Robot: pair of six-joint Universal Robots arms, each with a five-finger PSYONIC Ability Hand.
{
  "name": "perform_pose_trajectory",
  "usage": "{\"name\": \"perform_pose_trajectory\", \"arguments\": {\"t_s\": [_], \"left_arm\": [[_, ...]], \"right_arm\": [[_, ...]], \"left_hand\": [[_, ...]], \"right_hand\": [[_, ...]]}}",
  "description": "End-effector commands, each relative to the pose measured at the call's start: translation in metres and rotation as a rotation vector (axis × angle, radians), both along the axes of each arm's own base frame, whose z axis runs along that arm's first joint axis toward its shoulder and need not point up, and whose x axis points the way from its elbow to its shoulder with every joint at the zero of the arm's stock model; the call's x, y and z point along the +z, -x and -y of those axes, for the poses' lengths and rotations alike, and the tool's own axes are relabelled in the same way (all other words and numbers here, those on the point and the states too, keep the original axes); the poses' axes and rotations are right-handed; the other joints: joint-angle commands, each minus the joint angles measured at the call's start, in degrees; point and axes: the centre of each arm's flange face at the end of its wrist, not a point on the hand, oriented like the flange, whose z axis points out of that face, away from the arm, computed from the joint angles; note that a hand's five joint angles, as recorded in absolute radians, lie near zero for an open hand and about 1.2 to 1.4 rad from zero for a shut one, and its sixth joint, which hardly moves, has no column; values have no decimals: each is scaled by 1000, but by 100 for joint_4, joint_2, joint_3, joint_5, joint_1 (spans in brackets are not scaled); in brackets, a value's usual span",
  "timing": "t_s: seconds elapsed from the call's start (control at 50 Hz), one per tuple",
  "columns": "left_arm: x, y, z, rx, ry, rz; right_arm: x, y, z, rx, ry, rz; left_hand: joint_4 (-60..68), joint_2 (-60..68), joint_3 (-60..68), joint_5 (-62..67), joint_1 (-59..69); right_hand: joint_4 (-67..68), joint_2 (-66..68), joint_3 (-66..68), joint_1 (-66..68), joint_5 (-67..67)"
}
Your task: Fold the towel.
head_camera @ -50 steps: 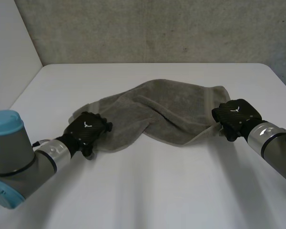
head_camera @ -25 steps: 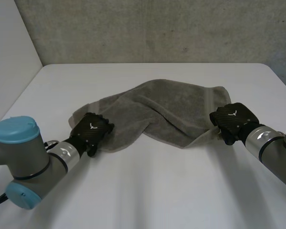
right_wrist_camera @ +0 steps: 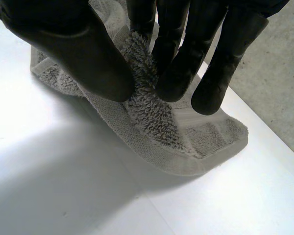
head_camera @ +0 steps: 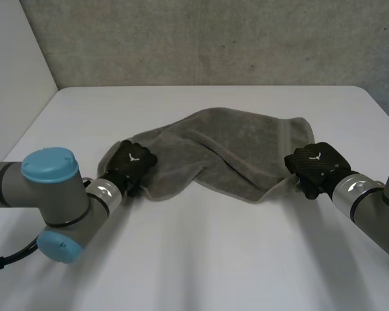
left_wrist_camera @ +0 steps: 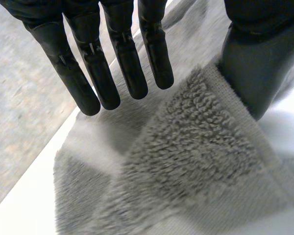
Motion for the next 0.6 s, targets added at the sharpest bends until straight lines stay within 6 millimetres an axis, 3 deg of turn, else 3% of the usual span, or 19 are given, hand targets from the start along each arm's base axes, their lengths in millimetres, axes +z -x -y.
{"name": "perform_pose_trajectory", "arguments": {"t_s": [0.02, 0.06, 0.08, 0.1, 0.12, 0.18, 0.22, 0.24, 0.28, 0.3, 0.32, 0.34, 0.38, 0.4, 0.44, 0.52, 0.56, 0.6], "left_arm": [[4, -12, 16, 102, 25, 18], [23, -23, 24, 137, 64, -5], [24, -23, 24, 138, 64, -5], [41, -26, 26, 146, 99, -25], [56, -27, 25, 148, 133, -40], [70, -28, 23, 150, 163, -53], [105, -28, 16, 148, 239, -96], [106, -28, 16, 148, 240, -96], [157, -34, 7, 155, 335, -200], [157, -34, 7, 155, 335, -200], [181, -37, 2, 154, 370, -269], [181, -37, 2, 154, 370, -269], [222, -46, -4, 156, 419, -391], [222, -46, -4, 156, 419, -391], [247, -60, 0, 189, 426, -436], [258, -71, 9, 232, 387, -417], [247, -70, 18, 244, 322, -392], [213, -66, 40, 269, 160, -322]], "right_arm": [[4, 1, 4, -8, 12, 3], [10, 1, 7, -12, 36, 8], [10, 1, 7, -12, 36, 8], [17, 2, 9, -19, 56, 13], [27, 2, 11, -25, 84, 22], [45, 2, 12, -30, 134, 35], [86, 2, 12, -36, 250, 61], [86, 2, 12, -36, 250, 61], [127, 5, 10, -44, 327, 79], [127, 5, 10, -44, 328, 79], [145, 11, 10, -61, 342, 81], [145, 11, 10, -61, 343, 81], [182, 20, 7, -91, 371, 96], [182, 20, 7, -91, 372, 96], [216, 25, 0, -104, 403, 109], [222, 27, 2, -103, 357, 91], [210, 29, 14, -111, 303, 71], [180, 27, 35, -103, 202, -11]], "left_hand": [[218, 209, 209, -749, 219], [1943, 1933, 1933, 976, 1943], [1951, 1942, 1941, 984, 1951], [2565, 2556, 2555, 1598, 2565], [2571, 2562, 2562, 1604, 2572], [2571, 2562, 2562, 1604, 2572], [2571, 2562, 2562, 1604, 2572], [2571, 2562, 2562, 1604, 2572], [2571, 2562, 2562, 1604, 2572], [2571, 2562, 2562, 1604, 2572], [2571, 2562, 2562, 1604, 2572], [2571, 2562, 2562, 1604, 2572], [2571, 2562, 2562, 1604, 2572], [2571, 2562, 2562, 1604, 2572], [2571, 2562, 2562, 1604, 2572], [2571, 2562, 2562, 1604, 2572], [2571, 2562, 2562, 1604, 2572], [2571, 2562, 2562, 1604, 2572]], "right_hand": [[341, 520, 332, 384, 370], [341, 520, 332, 384, 370], [341, 520, 332, 384, 370], [341, 520, 332, 384, 370], [341, 520, 332, 384, 370], [341, 520, 332, 384, 370], [341, 520, 332, 384, 370], [341, 520, 332, 384, 370], [341, 520, 332, 384, 370], [341, 520, 332, 384, 370], [341, 520, 332, 384, 370], [341, 520, 332, 384, 370], [341, 520, 332, 384, 370], [341, 520, 332, 384, 370], [341, 520, 332, 384, 370], [341, 520, 332, 384, 370], [341, 520, 332, 384, 370], [341, 520, 332, 384, 370]]}}
